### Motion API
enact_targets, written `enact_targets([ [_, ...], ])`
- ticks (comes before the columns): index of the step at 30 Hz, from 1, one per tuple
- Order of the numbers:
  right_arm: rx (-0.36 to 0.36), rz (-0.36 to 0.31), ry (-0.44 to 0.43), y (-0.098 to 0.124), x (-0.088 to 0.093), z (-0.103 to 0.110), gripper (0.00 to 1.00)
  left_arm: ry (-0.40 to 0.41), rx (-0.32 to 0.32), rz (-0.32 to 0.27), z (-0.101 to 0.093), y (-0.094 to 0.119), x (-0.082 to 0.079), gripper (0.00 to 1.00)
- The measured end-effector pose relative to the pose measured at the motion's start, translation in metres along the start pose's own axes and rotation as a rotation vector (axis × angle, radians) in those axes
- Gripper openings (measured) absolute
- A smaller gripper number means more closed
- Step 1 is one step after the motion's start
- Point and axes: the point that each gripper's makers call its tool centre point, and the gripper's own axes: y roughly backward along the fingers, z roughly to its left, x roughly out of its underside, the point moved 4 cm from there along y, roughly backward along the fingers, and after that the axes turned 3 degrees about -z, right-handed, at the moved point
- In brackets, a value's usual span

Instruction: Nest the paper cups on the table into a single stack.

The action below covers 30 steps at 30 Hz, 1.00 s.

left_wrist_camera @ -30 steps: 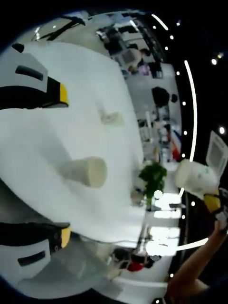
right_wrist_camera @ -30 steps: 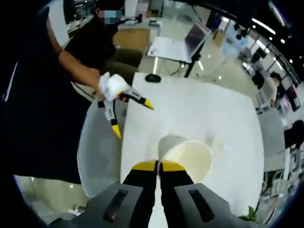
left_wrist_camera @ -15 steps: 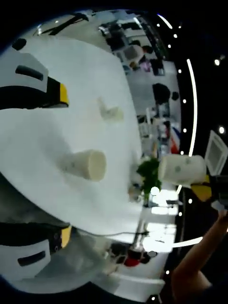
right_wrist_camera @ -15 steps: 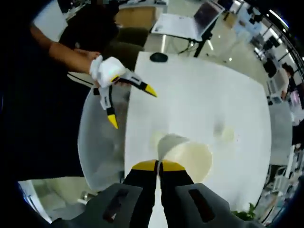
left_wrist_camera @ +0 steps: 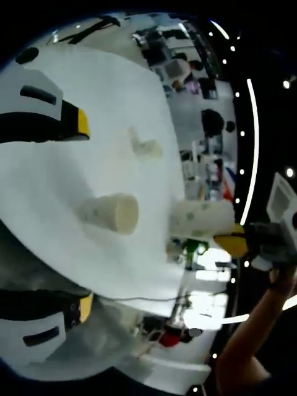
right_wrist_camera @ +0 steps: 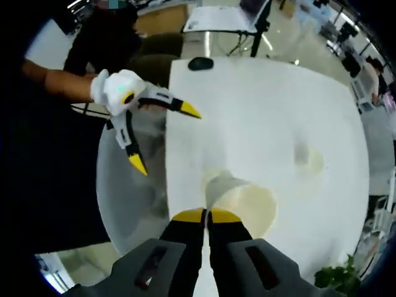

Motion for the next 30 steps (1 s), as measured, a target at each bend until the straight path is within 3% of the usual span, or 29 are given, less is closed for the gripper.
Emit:
enact_targets([
  [2,0.003,0.017,-0.012,-0.010,0.002,-0.001,0.00,-0.059,-0.028,0.001,0.001,0.000,-0.001,0.96],
  [5,0.001,0.027,-0.022,-0.023,0.004,-0.003,0.00,-0.070,-0.030,-0.008,0.000,0.000,-0.003,0.97],
  [8,-0.006,0.033,-0.034,-0.039,0.005,-0.003,0.00,-0.061,-0.023,-0.034,0.000,0.000,-0.007,0.98],
  [22,-0.027,0.037,-0.142,-0.106,0.009,-0.008,0.00,-0.030,-0.006,-0.022,-0.001,-0.001,-0.005,0.97],
  [30,-0.009,0.067,-0.148,-0.133,0.014,-0.006,0.00,-0.032,-0.002,-0.016,-0.002,-0.001,-0.004,0.95],
])
